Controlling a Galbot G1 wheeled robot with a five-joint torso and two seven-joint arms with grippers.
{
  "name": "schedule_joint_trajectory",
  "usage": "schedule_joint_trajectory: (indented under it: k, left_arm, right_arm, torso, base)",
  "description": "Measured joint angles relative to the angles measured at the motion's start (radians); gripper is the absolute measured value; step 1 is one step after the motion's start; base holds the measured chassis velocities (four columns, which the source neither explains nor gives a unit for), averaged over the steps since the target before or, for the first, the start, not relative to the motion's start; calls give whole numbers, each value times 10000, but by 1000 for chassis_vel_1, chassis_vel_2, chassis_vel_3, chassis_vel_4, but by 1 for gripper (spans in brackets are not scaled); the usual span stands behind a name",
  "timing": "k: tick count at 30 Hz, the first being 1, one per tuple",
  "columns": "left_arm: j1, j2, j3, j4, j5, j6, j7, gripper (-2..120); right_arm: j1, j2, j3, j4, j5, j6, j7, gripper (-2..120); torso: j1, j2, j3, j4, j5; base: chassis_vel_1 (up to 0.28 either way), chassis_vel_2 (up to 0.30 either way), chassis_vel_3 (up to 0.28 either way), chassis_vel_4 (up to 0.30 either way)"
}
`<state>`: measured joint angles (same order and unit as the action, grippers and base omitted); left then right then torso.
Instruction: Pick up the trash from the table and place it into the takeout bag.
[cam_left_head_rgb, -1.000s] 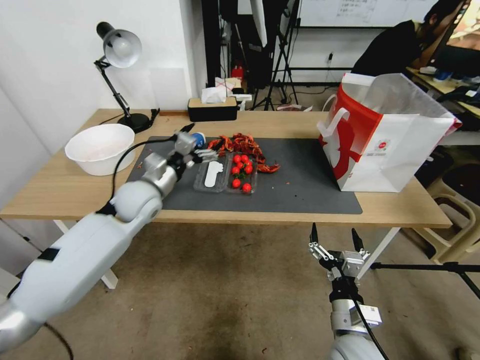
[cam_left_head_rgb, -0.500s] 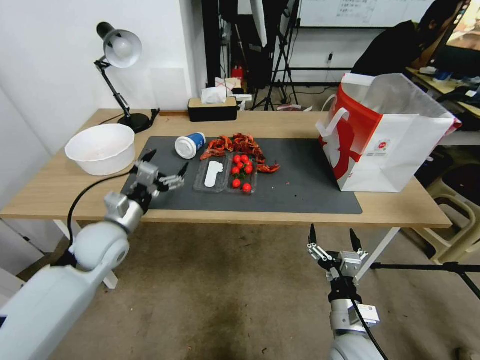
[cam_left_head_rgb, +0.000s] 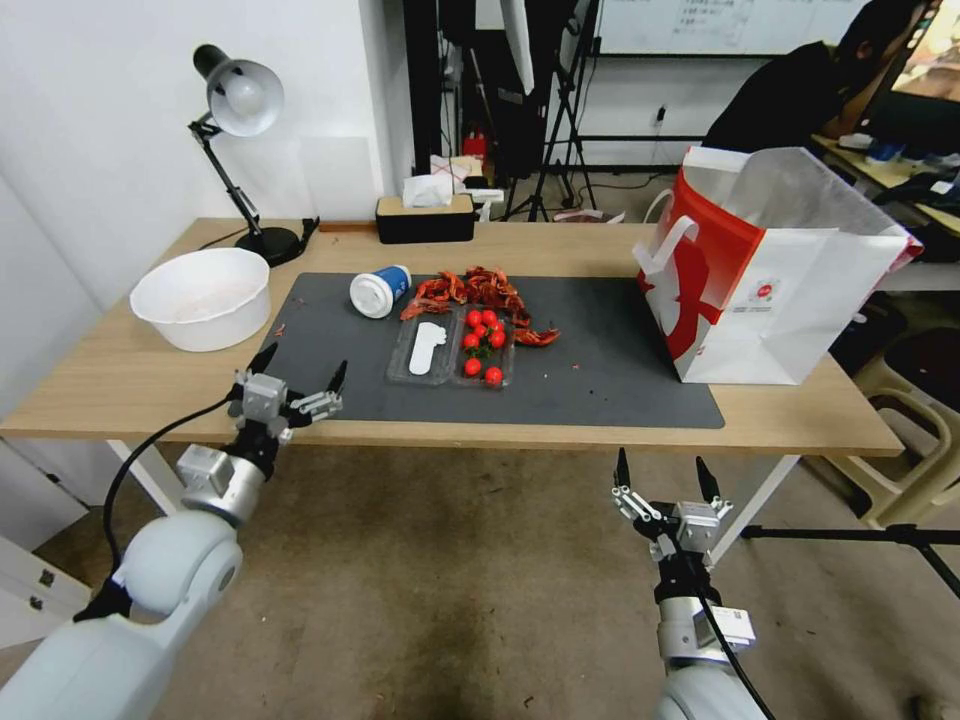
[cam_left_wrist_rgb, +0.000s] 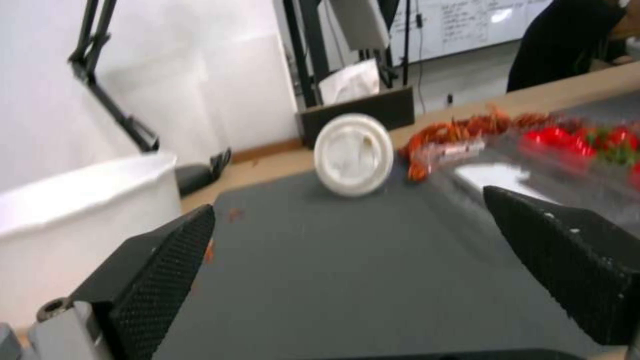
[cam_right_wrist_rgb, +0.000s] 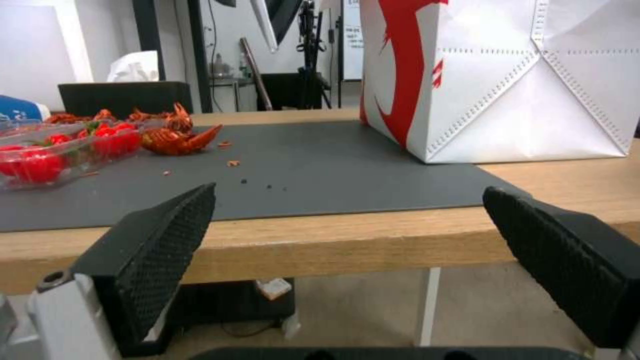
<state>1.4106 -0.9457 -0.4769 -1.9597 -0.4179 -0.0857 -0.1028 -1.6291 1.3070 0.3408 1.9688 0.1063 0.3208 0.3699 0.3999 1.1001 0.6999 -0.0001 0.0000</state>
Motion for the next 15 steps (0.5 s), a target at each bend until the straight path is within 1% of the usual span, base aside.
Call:
schedule_joint_trajectory:
  k: [1,5,8,12,15]
  left_arm:
    - [281,-118,-90,0,67,-99,-31,100]
    - [563,-250,-208,27,150,-252,-46,100]
    - [1100,-514,-505,105,262,-521,-72,100]
    - [1309,-621,-654,120,289,-670,-73,100]
    - [1638,-719,-830,174,339,-993,-73,100]
  right_arm:
    - [0,-3,0,0,2,0,6,100]
    - [2,-5,0,3,3,0,17,100]
    - [-9,2,7,15,7,-1,44,100]
    - [-24,14,16,16,8,-1,53,100]
    - [-39,30,22,15,8,1,64,100]
  torso:
    - [1,0,1,1,0]
    - [1,1,1,2,1]
    - [2,0,1,2,1]
    - [2,0,1,1,1]
    - [1,0,1,1,1]
  base:
    - [0,0,0,0]
    - [0,0,0,0]
    - [0,0,0,0]
    - [0,0,0,0]
    - [0,0,0,0]
